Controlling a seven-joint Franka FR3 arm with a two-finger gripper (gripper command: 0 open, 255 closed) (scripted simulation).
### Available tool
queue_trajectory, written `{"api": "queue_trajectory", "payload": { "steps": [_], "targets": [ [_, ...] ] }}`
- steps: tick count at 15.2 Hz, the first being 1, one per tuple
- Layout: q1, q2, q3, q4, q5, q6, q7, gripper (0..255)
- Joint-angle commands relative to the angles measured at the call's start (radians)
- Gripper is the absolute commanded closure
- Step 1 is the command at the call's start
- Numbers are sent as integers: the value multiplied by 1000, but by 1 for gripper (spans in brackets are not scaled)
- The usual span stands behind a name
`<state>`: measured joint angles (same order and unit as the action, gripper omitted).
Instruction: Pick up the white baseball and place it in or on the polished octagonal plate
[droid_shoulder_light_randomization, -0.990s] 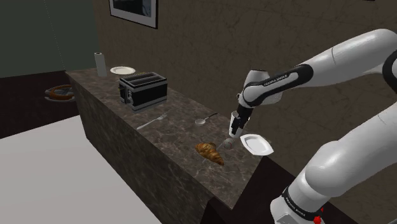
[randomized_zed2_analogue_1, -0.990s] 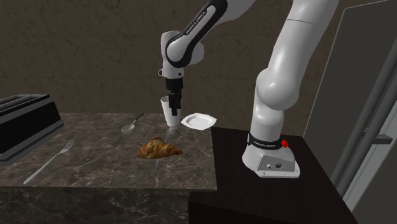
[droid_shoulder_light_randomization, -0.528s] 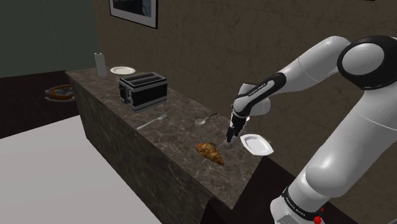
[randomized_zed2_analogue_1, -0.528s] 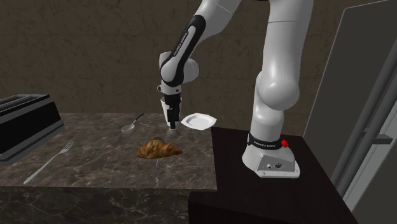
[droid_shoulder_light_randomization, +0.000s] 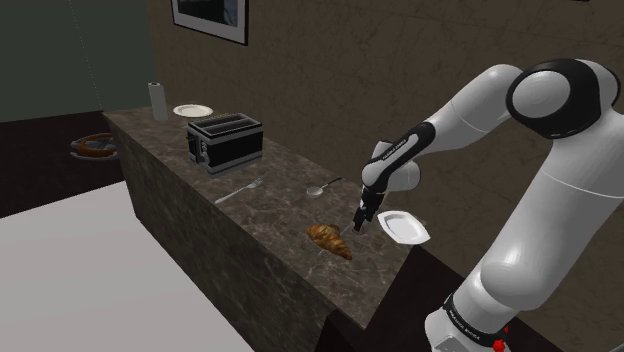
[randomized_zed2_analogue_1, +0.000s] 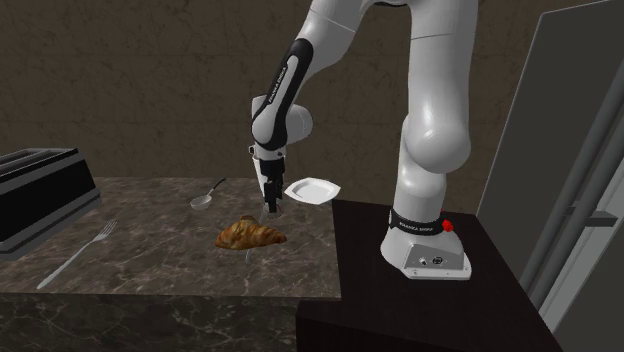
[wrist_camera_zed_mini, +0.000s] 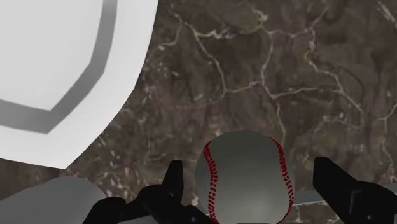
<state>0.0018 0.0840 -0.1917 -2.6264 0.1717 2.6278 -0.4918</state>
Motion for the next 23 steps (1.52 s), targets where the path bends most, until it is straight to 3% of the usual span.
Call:
{"api": "queue_trajectory", "payload": {
  "steps": [1,5,6,15,23],
  "targets": [
    [0,2,0,0,2,2,-2,0],
    [0,2,0,0,1,2,-2,0],
    [0,2,0,0,1,2,-2,255],
    [0,2,0,0,2,2,-2,255],
    [-3,-119,-11,4,-70,-117,55,255]
  ]
}}
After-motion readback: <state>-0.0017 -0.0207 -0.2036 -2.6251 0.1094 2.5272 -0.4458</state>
